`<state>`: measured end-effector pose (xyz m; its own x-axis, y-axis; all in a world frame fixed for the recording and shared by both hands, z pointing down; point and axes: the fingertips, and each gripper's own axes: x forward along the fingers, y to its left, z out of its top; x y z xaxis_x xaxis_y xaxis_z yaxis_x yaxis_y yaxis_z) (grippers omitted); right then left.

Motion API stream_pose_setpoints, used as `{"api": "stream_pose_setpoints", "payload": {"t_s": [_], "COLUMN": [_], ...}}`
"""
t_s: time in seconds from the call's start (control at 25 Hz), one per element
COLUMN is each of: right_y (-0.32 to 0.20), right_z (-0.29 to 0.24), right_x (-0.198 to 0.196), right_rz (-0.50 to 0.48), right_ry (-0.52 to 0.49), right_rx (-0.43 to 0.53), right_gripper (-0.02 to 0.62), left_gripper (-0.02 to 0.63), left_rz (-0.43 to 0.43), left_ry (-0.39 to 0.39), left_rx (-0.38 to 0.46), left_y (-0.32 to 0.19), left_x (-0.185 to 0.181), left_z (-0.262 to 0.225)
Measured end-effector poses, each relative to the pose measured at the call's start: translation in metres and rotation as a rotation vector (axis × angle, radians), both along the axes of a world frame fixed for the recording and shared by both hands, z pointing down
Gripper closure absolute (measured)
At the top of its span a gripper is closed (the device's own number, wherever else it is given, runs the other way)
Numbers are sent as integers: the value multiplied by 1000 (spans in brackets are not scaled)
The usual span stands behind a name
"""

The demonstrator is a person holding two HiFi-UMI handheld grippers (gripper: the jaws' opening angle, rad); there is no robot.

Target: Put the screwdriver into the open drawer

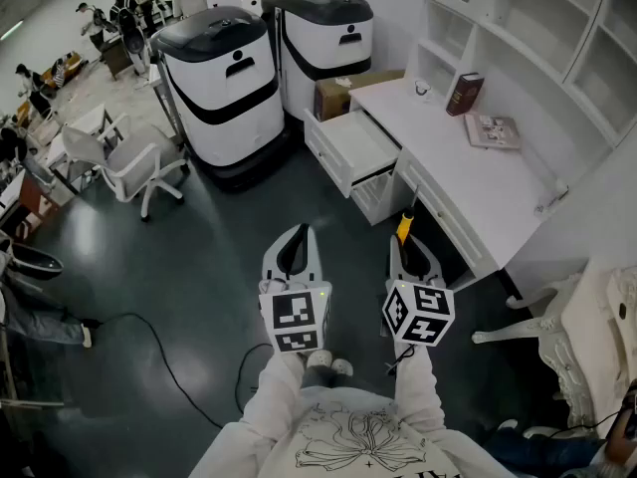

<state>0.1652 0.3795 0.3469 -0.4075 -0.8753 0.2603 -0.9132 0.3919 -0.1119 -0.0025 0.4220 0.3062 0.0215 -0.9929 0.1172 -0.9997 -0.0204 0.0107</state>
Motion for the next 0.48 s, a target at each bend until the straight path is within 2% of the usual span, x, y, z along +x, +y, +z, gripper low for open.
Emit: {"api": "stream_pose_setpoints", "payload": {"t_s": [0.48], "right_y": [-19], "right_z": [7], "right_x": [-13], "right_rz": [22], "right_ry": [-3], "right_rx": [-7], "right_gripper": [526], "left_gripper": [601], "left_rz": [18], "left_ry": [9], "left_rx": [-7], "left_y": [-23], "left_x": [-16], "left_z": [6]}}
